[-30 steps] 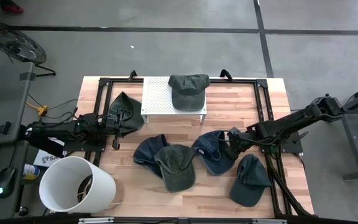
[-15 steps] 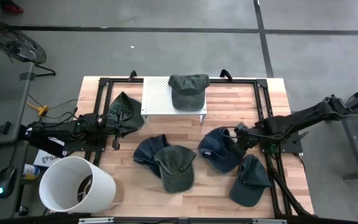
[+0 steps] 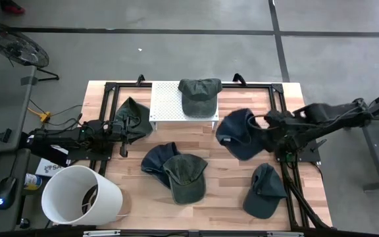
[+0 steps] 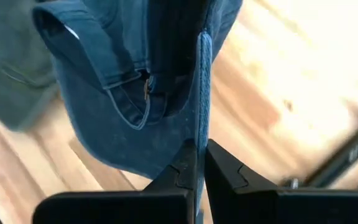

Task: Pick & Place hat
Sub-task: Put the top right blue cap on the shelf

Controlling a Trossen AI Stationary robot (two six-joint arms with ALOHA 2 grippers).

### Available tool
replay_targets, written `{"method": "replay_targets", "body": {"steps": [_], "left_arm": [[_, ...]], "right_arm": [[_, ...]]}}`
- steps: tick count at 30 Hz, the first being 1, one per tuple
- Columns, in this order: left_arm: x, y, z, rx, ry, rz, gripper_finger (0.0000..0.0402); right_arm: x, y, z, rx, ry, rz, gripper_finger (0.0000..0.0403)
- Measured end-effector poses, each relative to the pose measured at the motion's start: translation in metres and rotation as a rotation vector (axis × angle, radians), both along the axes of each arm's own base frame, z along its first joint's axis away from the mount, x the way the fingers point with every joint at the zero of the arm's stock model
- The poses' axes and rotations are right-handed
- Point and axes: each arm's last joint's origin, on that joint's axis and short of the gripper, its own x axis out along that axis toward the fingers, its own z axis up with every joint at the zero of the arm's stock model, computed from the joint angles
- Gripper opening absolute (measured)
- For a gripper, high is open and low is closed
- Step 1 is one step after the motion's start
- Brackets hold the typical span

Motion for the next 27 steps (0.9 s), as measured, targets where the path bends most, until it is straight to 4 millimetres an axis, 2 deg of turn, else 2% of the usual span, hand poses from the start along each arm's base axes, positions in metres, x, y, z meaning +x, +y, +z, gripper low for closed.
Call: {"method": "replay_targets", "body": {"steps": [6,12,17,21,27], "left_arm": [[0.0,-0.001,0.003,-0.02,-0.03,-0.052,0.0005],[0.0,-0.003,0.004,-0.137,-0.043,-0.12,0.0005],[0.0,-0.001,0.007,-0.306,-0.088,-0.054,0.0005],[-0.001,0.002,0.012,-0.463,-0.163,0.012,0.0005],[-0.002,0.002,0.017,-0.475,-0.213,0.025,0.0005]], "right_arm": [[0.005,-0.002,0.03,-0.151,-0.126,0.098,0.0003],[0.02,-0.002,0.039,-0.327,-0.251,0.11,0.0003],[0.036,0.0,0.032,-0.416,-0.342,0.098,0.0003],[0.048,0.002,0.018,-0.428,-0.388,0.088,0.0003],[0.064,0.002,-0.007,-0.47,-0.483,0.02,0.0003]]}}
